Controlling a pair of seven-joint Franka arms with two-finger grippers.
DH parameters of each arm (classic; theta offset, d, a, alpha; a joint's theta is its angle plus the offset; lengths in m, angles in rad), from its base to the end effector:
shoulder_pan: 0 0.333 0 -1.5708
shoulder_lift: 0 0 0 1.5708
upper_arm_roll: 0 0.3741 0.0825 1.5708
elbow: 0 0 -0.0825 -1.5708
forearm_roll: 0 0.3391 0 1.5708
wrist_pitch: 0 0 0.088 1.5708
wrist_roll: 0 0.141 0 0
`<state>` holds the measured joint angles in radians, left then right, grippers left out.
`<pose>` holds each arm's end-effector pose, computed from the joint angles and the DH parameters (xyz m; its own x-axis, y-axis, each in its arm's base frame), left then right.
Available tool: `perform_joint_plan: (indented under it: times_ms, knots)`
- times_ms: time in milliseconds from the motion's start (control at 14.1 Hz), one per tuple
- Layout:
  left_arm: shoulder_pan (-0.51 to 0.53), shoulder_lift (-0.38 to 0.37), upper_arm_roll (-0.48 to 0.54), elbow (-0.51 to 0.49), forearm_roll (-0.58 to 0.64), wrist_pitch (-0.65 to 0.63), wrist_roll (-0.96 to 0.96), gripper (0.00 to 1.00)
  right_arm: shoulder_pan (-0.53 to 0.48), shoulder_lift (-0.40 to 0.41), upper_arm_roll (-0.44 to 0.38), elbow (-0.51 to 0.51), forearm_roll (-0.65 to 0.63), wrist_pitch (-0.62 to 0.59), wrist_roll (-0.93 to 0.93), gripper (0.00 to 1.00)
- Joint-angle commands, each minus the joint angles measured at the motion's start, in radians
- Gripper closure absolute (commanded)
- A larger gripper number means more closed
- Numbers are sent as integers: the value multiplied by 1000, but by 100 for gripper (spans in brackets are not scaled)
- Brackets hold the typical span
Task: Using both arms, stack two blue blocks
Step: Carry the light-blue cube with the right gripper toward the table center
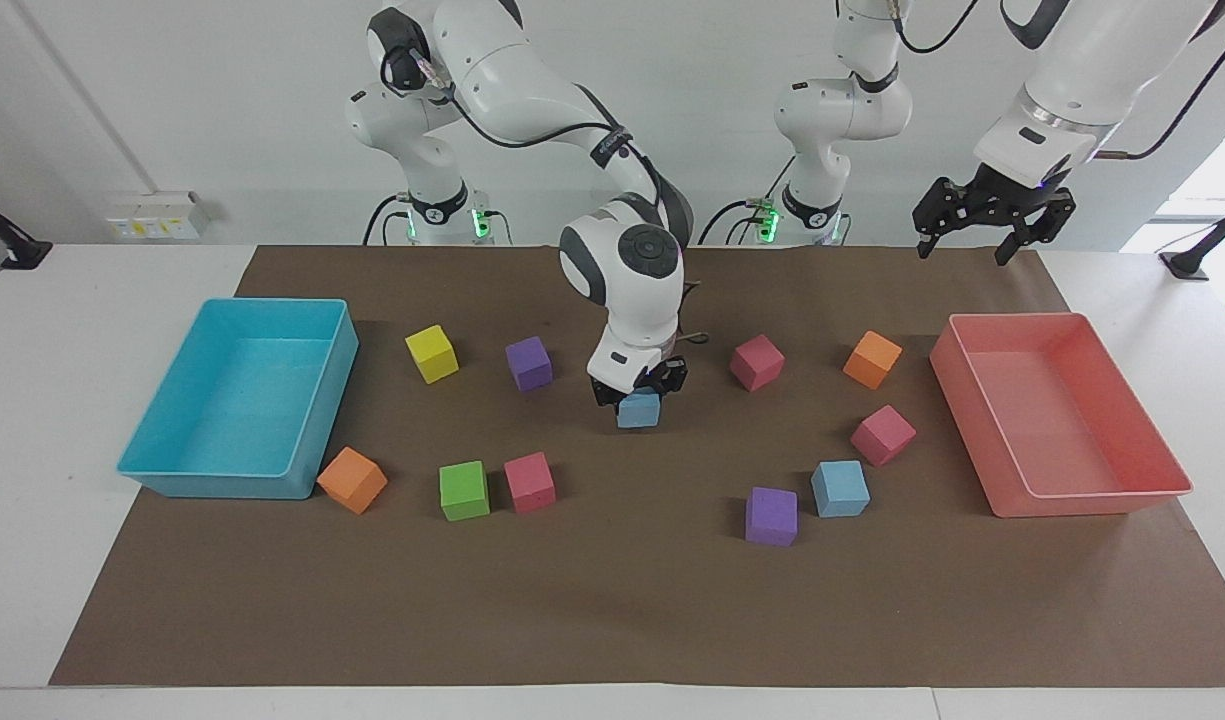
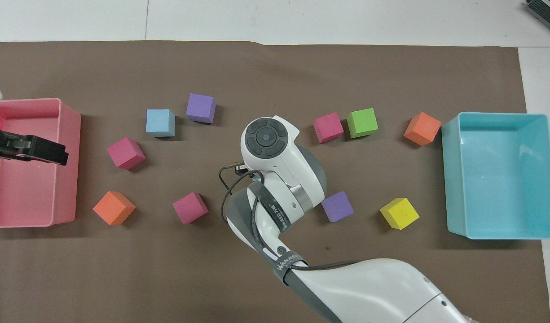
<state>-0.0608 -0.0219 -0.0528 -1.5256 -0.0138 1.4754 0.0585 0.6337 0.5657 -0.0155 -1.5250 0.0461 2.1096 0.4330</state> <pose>0.4876 -0.0581 0.6704 0.9846 -0.1725 -0.0275 -0.1721 -0.9850 0.0142 0.5641 0.4079 0.3685 0.9865 0.1636 0.0037 0.1636 -0.9858 -0.0366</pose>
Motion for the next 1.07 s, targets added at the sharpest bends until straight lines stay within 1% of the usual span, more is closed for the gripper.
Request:
perform_joint_plan:
  times_ms: [0,142,355,497,782,853,924,995]
  knots:
    - [10,-12,2,-2,-8,-15,-2,0,-8,8,2,-7,12,35,18,100]
    - [12,-12,1,-2,-9,-12,-2,0,4,13,2,-14,2,43,16,100]
    - [12,-10,1,-1,-8,-4,-2,0,15,13,2,-49,-34,70,0,100]
    - [10,-10,1,-1,-8,-1,3,0,17,8,2,-78,-34,98,1,100]
    - [9,-6,1,-1,-8,29,3,0,17,8,2,-81,-34,98,0,100]
    - [7,-6,2,-1,-6,29,3,0,17,8,2,-81,-28,98,1,96]
    - [7,-4,1,1,-6,31,3,0,17,8,2,-81,-26,96,3,39]
    - [7,-4,1,1,-6,43,3,0,18,8,2,-81,-26,96,3,0]
